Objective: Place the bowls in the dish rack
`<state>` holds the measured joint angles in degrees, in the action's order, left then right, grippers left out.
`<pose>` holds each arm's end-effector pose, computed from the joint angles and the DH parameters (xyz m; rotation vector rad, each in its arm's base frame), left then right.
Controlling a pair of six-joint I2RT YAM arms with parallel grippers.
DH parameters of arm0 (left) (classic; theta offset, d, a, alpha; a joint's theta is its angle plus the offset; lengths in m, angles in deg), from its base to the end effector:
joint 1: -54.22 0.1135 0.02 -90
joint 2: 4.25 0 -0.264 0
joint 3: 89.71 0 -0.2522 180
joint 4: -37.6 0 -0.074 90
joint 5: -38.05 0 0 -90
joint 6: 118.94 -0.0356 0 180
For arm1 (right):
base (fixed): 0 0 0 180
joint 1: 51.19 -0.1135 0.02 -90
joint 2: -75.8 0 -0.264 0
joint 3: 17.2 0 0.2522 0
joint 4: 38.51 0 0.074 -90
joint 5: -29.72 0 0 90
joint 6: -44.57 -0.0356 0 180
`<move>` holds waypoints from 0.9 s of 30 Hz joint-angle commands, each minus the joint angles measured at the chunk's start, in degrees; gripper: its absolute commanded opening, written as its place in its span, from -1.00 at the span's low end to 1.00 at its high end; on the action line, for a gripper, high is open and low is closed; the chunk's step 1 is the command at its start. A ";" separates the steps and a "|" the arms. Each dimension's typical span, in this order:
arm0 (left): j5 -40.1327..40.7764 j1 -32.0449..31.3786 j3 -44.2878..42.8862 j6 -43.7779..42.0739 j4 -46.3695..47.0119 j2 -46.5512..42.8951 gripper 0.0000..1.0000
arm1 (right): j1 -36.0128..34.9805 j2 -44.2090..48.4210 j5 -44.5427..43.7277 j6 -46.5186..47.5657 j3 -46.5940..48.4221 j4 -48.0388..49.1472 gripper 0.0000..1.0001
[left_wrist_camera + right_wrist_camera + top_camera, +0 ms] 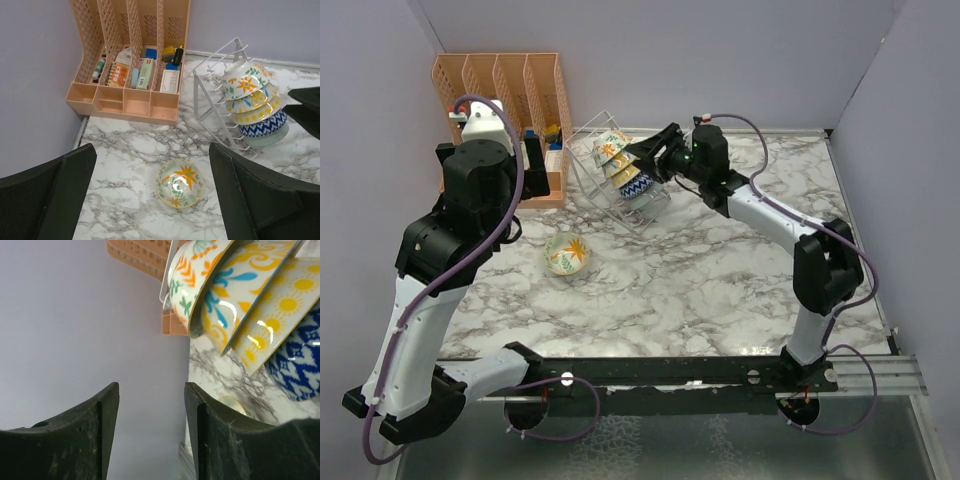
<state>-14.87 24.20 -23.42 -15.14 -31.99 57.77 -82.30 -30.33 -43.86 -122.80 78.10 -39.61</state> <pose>0.1406 -0.0564 0.5131 -0.1778 1.8104 0.0699 0.3774 0.2395 0.2974 0.5897 1.9962 1.5345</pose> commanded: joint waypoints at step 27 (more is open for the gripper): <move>2.06 -0.20 -4.99 3.05 -2.35 -3.72 0.98 | -29.27 -23.28 -1.50 60.34 41.05 -50.18 0.99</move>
<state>-14.32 24.20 -28.16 -12.60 -33.89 55.10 -111.68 -53.28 -46.94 -65.71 117.53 -88.83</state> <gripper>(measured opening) 0.991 0.993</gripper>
